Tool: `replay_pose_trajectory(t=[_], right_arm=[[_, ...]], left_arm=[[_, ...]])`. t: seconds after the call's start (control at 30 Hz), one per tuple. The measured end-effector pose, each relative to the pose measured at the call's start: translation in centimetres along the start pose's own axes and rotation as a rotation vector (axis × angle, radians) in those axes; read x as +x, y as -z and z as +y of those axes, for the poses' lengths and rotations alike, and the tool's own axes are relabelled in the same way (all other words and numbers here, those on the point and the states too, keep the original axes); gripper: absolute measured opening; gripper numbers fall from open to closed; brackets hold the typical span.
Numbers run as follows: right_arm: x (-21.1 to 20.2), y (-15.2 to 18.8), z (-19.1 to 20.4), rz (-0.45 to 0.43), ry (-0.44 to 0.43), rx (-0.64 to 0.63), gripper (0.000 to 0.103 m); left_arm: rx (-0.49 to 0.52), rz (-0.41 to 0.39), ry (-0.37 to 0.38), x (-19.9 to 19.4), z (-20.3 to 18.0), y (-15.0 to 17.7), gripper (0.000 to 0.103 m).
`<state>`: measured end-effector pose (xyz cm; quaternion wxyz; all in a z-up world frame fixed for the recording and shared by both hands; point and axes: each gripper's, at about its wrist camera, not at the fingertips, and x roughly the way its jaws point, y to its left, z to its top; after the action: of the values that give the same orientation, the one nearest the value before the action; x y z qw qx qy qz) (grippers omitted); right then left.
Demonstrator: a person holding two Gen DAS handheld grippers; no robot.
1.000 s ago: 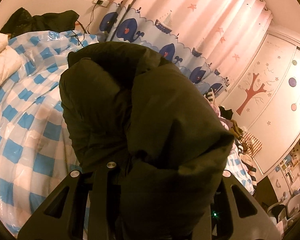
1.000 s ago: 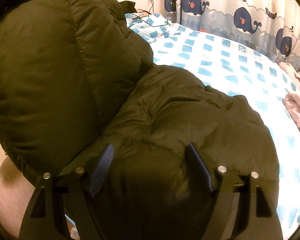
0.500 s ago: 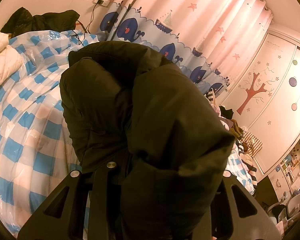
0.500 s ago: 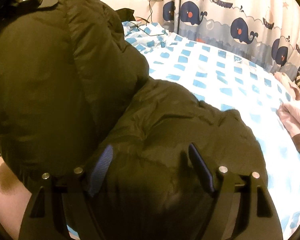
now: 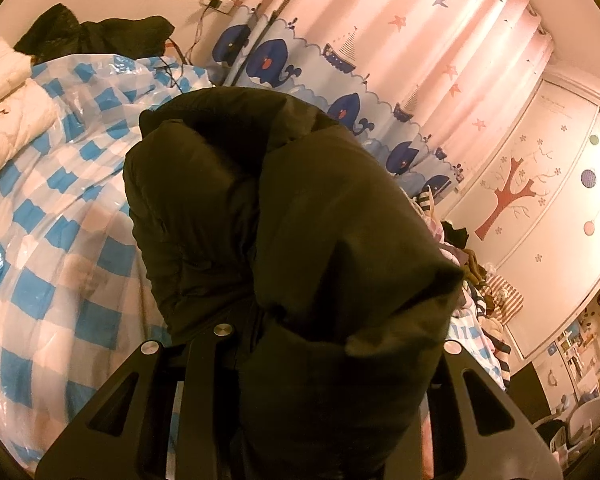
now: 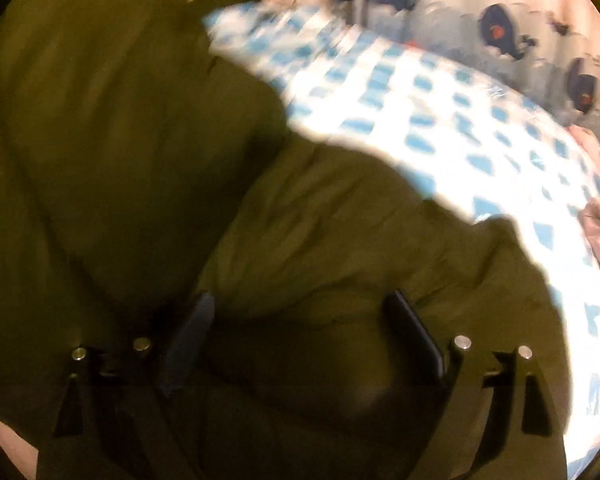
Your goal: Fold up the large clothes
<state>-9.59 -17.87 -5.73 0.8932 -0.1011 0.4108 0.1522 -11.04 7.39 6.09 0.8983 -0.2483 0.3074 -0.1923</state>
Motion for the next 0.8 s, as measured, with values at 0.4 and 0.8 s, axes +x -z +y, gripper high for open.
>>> replay_pose_trajectory(t=[0.4, 0.8], right_arm=[[12.3, -6.0, -0.8, 0.207, 0.104, -0.100, 0.088], [3.4, 0.6, 1.2, 0.112, 0.005, -0.102, 0.091]], left_arm=[[-0.047, -0.013, 0.010, -0.2, 2.0, -0.3, 0.027], [-0.046, -0.014, 0.030, 0.2, 1.4, -0.1, 0.027]])
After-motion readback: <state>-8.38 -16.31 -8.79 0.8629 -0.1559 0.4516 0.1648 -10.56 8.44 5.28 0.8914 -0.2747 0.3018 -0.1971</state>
